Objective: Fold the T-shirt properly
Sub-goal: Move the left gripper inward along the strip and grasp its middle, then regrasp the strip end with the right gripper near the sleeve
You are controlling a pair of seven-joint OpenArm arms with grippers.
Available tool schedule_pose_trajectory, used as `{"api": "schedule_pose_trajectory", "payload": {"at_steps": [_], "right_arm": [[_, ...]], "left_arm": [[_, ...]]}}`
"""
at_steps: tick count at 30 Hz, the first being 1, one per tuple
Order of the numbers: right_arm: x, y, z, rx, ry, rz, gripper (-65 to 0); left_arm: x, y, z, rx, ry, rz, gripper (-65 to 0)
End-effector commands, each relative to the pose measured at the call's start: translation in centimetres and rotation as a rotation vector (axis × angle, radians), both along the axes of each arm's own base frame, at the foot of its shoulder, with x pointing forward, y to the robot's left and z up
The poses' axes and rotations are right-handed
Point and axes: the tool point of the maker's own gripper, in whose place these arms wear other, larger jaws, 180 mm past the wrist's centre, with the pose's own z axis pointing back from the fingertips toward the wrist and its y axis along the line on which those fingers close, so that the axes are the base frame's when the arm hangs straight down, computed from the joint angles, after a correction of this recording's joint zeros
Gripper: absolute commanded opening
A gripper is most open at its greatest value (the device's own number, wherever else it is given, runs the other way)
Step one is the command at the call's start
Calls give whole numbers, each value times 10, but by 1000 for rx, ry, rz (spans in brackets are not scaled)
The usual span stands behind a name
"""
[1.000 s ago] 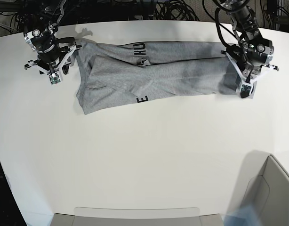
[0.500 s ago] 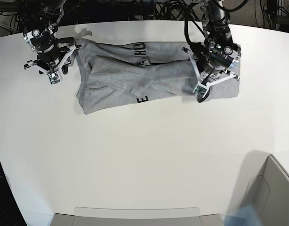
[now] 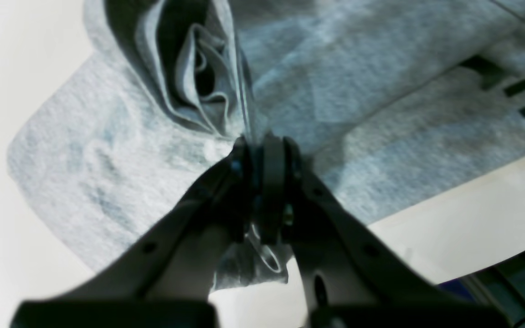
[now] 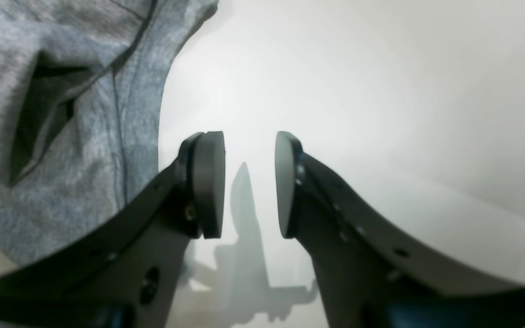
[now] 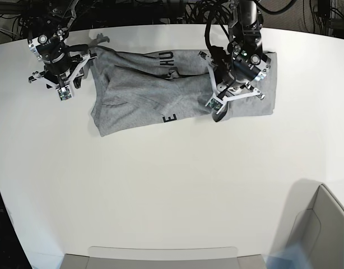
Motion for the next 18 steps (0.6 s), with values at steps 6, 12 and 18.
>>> {"api": "schedule_pose_trajectory", "payload": {"at_steps": [6,12,18], "right_arm": [[6,1,9,-1,-36,18,-461],[8,2,11,1,-44,18,-458],[10,1,12,-1,-48,16,-458]], "left_arm": [[3,-15,6,-12,-30,-55,-650],[2,-17,7,-15,-31,-58,-497],[-1,-35,8,-30,-31,-116,-479]]}}
